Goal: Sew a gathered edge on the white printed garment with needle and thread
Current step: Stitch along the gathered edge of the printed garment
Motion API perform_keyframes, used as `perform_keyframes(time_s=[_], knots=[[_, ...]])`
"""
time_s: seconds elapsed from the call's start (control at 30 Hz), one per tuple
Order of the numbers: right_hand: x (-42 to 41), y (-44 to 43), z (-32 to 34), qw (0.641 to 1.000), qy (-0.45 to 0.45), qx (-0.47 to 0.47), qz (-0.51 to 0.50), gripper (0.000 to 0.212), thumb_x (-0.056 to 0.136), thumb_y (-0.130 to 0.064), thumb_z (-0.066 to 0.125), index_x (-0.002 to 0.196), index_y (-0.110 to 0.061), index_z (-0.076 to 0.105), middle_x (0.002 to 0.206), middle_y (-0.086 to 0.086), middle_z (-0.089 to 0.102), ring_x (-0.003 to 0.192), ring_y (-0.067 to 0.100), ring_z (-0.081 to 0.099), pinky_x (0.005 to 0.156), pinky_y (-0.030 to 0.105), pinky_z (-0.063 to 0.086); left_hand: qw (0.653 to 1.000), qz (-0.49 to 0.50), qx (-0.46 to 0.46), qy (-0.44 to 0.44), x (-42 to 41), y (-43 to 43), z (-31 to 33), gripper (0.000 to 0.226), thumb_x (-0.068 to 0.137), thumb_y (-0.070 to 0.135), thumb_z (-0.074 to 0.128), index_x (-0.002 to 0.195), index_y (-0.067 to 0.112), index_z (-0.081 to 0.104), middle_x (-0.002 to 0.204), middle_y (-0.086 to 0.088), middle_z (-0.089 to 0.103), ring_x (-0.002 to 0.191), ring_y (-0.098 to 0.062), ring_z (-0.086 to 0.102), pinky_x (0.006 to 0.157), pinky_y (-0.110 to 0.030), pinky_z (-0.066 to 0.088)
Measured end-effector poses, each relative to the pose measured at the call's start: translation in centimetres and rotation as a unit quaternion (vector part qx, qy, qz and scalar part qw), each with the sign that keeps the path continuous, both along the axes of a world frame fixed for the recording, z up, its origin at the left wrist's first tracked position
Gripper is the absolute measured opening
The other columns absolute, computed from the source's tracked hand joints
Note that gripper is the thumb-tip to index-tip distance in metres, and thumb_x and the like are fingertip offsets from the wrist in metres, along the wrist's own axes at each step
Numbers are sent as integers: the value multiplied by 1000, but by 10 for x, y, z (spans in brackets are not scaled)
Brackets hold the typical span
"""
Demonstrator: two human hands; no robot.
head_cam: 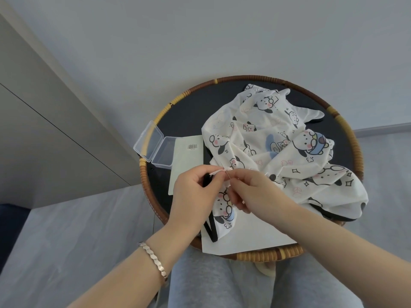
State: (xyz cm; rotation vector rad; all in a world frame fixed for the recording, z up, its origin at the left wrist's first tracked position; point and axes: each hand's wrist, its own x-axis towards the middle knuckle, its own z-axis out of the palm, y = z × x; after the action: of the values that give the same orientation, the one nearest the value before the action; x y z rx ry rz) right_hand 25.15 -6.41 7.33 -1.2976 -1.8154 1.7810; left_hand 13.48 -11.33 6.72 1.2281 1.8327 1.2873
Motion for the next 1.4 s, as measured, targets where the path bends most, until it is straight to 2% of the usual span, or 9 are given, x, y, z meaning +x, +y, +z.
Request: perform_keyframes(time_s=[0.2, 0.4, 0.63, 0.77, 1.0, 1.13, 1.23, 1.3, 1.4], knots=[[4, 3, 0, 997, 35, -37, -58, 7, 96, -12, 44, 102, -12, 48, 58, -3, 64, 43, 9, 52, 43, 16, 41, 983, -79, 38, 161, -1, -5, -3, 13, 87, 13, 61, 93, 17, 72, 83, 15, 66, 87, 3, 59, 73, -7, 45], [7, 8, -4, 995, 61, -73, -20, 18, 98, -16, 41, 113, -14, 52, 69, -1, 67, 62, 10, 64, 62, 23, 53, 994, -91, 0, 59, -2, -3, -3, 20, 88, 12, 59, 86, 30, 67, 83, 19, 67, 81, 7, 61, 70, -5, 43], [14, 14, -1, 992, 53, -90, -77, 21, 92, -15, 54, 78, -20, 68, 69, 2, 70, 62, 10, 67, 58, 18, 54, 992, -109, -37, 53, 0, -3, -9, 15, 88, 18, 60, 93, 27, 70, 89, 13, 70, 83, 2, 63, 76, -15, 52], [13, 16, -8, 988, 37, -16, -148, 20, 89, -18, 57, 74, -25, 69, 82, -5, 66, 75, 13, 58, 82, 33, 51, 993, -98, -40, 52, 3, -3, -9, 10, 88, 24, 60, 90, 29, 69, 85, 13, 70, 81, 2, 63, 71, -14, 50], [7, 34, -1, 894, 324, -194, -243, 21, 99, -16, 39, 85, -14, 55, 52, -1, 51, 51, 13, 54, 65, 28, 56, 990, -38, -68, -120, 4, -1, -3, 9, 86, 13, 61, 84, 16, 70, 84, 4, 71, 82, -6, 64, 68, -12, 49], [18, 48, -17, 985, 39, 124, -113, 23, 98, -18, 40, 88, -23, 61, 53, -6, 35, 42, 7, 32, 44, 16, 32, 980, -5, -94, -178, -1, 1, -3, 15, 86, 12, 57, 74, 16, 65, 73, 4, 65, 76, -9, 59, 69, -21, 45], [36, 69, -32, 865, -314, 383, 77, 27, 96, -10, 39, 117, -20, 53, 91, 2, 58, 70, 16, 57, 60, 26, 39, 982, -1, -91, -165, -3, 1, -4, 16, 86, 12, 56, 73, 16, 64, 72, 7, 63, 73, -3, 57, 66, -11, 44], [46, 82, -35, 806, -448, 378, 83, 44, 90, -1, 37, 132, -16, 41, 117, 9, 50, 91, 30, 58, 64, 32, 40, 983, 1, -87, -163, -4, 1, -5, 17, 86, 10, 56, 72, 16, 63, 70, 9, 62, 68, 2, 56, 61, -6, 42], [50, 91, -25, 882, -377, 283, -23, 28, 93, -11, 41, 119, -13, 51, 101, 8, 53, 80, 25, 55, 63, 30, 40, 983, -5, -90, -163, -4, 1, -7, 17, 87, 10, 55, 73, 17, 63, 70, 9, 62, 67, 3, 55, 60, -6, 42]])
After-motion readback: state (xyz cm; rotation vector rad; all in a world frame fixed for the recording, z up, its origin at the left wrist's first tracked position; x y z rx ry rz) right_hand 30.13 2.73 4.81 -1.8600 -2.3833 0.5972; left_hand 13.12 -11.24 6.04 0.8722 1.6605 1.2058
